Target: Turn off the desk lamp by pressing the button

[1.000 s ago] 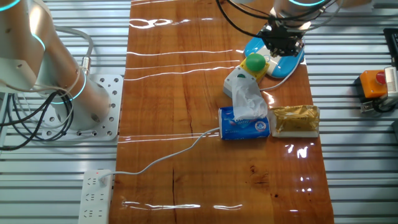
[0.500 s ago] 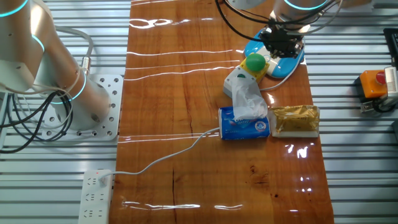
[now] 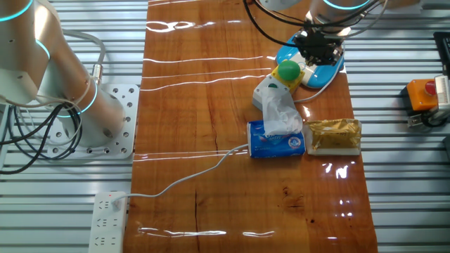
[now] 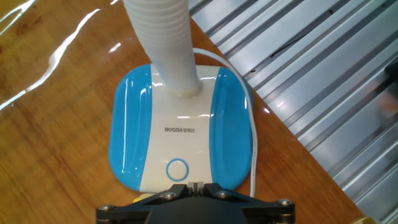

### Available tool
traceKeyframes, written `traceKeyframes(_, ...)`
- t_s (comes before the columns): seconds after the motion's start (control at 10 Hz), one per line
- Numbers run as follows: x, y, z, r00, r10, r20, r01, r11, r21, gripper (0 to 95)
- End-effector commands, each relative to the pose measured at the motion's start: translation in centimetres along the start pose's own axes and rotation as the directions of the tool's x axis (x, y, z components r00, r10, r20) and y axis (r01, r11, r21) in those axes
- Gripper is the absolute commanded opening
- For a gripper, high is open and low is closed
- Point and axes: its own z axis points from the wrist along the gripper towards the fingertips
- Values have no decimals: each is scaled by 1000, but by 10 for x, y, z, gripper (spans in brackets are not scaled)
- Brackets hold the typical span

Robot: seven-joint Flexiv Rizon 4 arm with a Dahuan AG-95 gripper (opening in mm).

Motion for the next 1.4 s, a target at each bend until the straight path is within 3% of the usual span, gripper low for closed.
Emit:
traceKeyframes(0.1, 0, 0, 0, 999, 47, -5, -47, 999, 2, 0)
traceKeyframes(0.3, 0, 0, 0, 999, 36, -20, -36, 999, -5, 0)
traceKeyframes(0.4, 0, 0, 0, 999, -32, -17, 32, 999, -11, 0)
traceKeyframes(0.7, 0, 0, 0, 999, -23, -31, 23, 1000, -2, 0)
traceKeyframes(1.4, -4, 3, 6, 997, -60, -41, 60, 998, -16, 0)
